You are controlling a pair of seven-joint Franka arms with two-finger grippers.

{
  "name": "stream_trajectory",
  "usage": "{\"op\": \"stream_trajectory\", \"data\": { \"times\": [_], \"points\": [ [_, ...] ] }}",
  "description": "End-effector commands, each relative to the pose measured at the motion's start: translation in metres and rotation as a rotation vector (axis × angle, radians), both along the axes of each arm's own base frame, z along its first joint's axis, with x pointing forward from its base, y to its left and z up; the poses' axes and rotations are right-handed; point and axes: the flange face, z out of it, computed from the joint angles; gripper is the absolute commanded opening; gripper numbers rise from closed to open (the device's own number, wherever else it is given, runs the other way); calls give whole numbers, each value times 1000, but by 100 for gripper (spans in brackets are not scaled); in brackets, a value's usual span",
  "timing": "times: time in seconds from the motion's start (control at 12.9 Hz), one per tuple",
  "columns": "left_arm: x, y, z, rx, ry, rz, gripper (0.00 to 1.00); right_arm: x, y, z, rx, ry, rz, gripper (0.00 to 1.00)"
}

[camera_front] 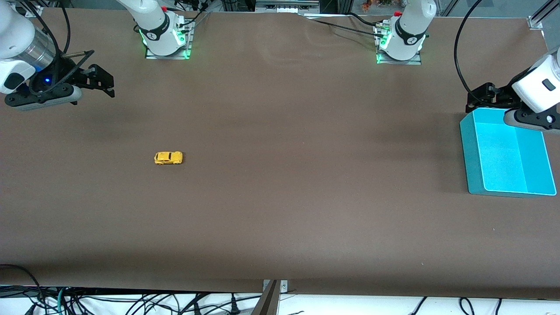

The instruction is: Wind and store yellow beetle car

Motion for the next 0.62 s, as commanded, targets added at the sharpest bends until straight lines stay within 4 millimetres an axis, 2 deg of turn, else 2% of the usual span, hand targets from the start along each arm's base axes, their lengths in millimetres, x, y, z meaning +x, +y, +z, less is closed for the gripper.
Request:
{"op": "stream_trajectory", "data": {
  "times": [0.0,0.54],
  "points": [
    [2,1,2,-22,0,-16,100,0,0,8,-8,-5,-4,100],
    [3,1,8,-23,-12,-17,100,-1,0,9,-8,-7,-4,100]
  ]
}}
